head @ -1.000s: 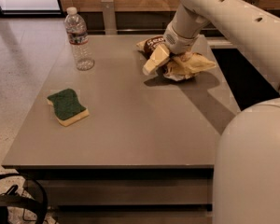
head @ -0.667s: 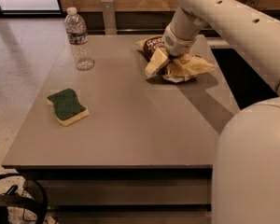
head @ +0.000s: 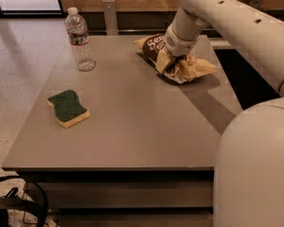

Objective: Move brown chip bag near sponge

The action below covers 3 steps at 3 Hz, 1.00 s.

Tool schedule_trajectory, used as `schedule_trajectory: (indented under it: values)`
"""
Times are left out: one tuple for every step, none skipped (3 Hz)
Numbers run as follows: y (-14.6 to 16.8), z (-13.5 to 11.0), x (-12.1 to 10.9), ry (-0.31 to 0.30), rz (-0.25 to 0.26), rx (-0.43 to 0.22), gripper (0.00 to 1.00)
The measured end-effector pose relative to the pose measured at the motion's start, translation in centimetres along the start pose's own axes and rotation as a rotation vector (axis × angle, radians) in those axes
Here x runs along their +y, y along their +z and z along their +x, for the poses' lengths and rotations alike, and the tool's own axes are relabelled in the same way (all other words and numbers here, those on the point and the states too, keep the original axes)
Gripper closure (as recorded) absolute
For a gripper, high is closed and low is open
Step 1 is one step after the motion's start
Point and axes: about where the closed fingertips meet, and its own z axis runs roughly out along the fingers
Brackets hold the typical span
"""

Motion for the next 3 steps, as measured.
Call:
schedule_trajectory:
  values:
    - [-0.15,-0.06,0.01,0.000,0.000,0.000,0.97]
    - [-0.28,-0.11,0.01,0.000,0.000,0.000,1.00]
    - [-0.15,-0.14,0.10,-0.004,-0.013,-0.002,1.00]
